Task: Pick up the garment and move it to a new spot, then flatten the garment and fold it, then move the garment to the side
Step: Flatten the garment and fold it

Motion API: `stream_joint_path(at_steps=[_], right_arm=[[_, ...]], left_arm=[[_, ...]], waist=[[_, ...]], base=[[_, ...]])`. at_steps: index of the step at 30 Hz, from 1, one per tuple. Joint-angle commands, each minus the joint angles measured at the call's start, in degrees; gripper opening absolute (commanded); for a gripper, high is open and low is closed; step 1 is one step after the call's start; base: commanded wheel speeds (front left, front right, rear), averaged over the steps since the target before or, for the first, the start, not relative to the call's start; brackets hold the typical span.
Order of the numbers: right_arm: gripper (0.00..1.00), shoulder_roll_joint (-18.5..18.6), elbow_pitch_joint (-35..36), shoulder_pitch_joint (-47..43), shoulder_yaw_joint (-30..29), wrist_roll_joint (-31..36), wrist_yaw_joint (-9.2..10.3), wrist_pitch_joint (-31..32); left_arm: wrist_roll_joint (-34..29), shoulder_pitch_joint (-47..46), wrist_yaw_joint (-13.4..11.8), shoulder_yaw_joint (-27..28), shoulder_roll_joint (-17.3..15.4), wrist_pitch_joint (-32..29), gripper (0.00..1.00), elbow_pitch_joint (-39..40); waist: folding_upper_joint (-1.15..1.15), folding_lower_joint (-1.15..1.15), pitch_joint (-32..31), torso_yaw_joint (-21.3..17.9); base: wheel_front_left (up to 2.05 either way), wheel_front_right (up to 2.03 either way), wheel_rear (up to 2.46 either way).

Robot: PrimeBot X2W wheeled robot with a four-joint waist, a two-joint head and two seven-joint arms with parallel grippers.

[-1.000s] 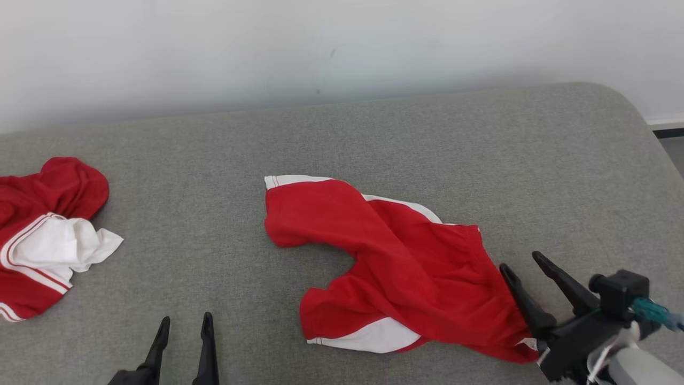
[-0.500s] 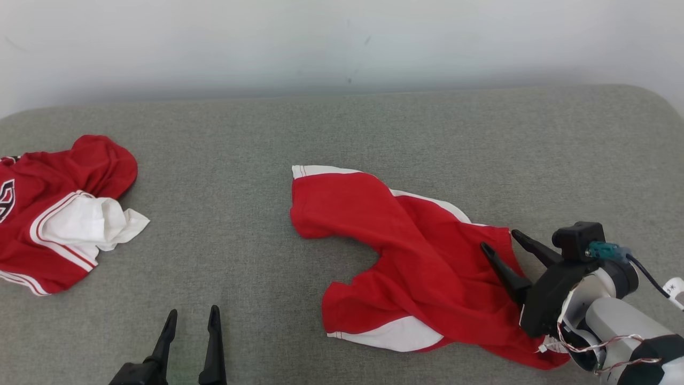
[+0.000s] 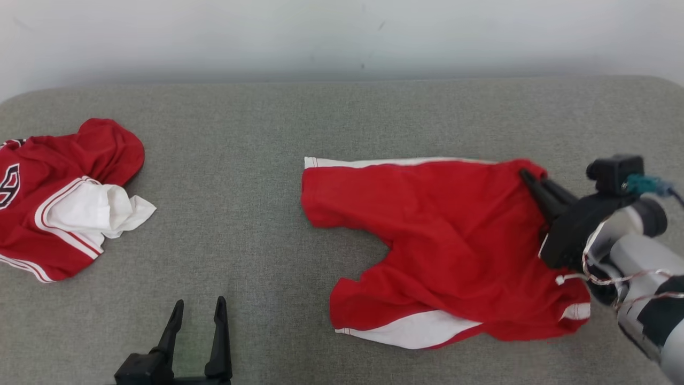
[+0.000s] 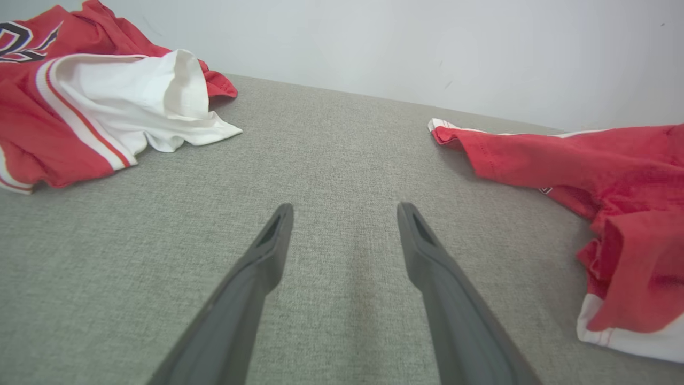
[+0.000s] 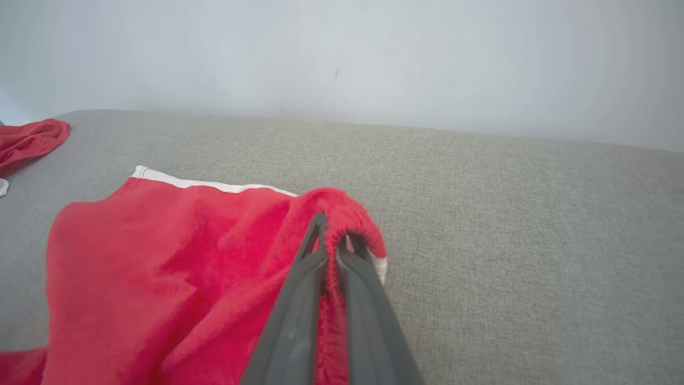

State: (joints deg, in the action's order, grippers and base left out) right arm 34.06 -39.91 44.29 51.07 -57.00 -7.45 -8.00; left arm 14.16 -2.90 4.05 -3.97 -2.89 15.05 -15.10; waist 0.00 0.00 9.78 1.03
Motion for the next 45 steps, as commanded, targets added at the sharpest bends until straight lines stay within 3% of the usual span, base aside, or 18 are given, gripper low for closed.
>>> stream_joint_path(at_steps=[1, 14, 19, 20, 21, 36, 45], right_arm=[[0.00, 0.2, -0.9, 1.7, -0.2, -0.7, -0.09, 0.1], [0.00, -1.4, -14.3, 14.8, -2.6, -7.3, -0.09, 3.3], [0.00, -2.7, -19.0, 17.3, -0.9, -6.2, -0.09, 3.1], [0.24, -2.7, -19.7, 17.8, -0.6, -5.9, -0.09, 2.7], [1.00, -2.8, -20.1, 18.0, -0.4, -5.8, -0.09, 2.4], [1.00, -1.9, -20.7, 14.0, 4.7, -5.0, -0.09, -4.4], [1.00, -1.2, -18.9, 9.6, 6.9, -7.3, -0.09, -2.4]], left_arm=[[0.3, -0.9, 0.1, -0.3, 0.0, 0.1, 1.00, -0.2], [1.3, -4.4, 0.2, -4.2, 0.0, 0.1, 1.00, -1.1], [1.7, -4.6, -0.2, -5.6, 0.0, 0.1, 1.00, -1.2], [1.7, -4.6, -0.4, -5.8, 0.0, 0.1, 1.00, -1.3], [1.8, -4.5, -0.5, -5.9, 0.0, 0.1, 1.00, -1.3], [0.3, -1.4, -0.2, -2.8, 0.0, 0.1, 1.00, -1.3], [-0.7, -1.2, 0.5, -1.2, 0.0, 0.1, 1.00, -1.1]], waist=[[0.00, 0.00, 0.6, 0.4], [0.00, 0.00, 4.4, 4.4], [0.00, 0.00, 4.6, 5.4], [0.00, 0.00, 4.6, 5.5], [0.00, 0.00, 4.6, 5.5], [0.00, 0.00, -0.4, -0.2], [0.00, 0.00, -0.9, -3.4]], base=[[0.00, 0.00, 0.00], [0.00, 0.00, 0.00], [0.00, 0.00, 0.00], [0.00, 0.00, 0.00], [0.00, 0.00, 0.00], [0.00, 0.00, 0.00], [0.00, 0.00, 0.00]])
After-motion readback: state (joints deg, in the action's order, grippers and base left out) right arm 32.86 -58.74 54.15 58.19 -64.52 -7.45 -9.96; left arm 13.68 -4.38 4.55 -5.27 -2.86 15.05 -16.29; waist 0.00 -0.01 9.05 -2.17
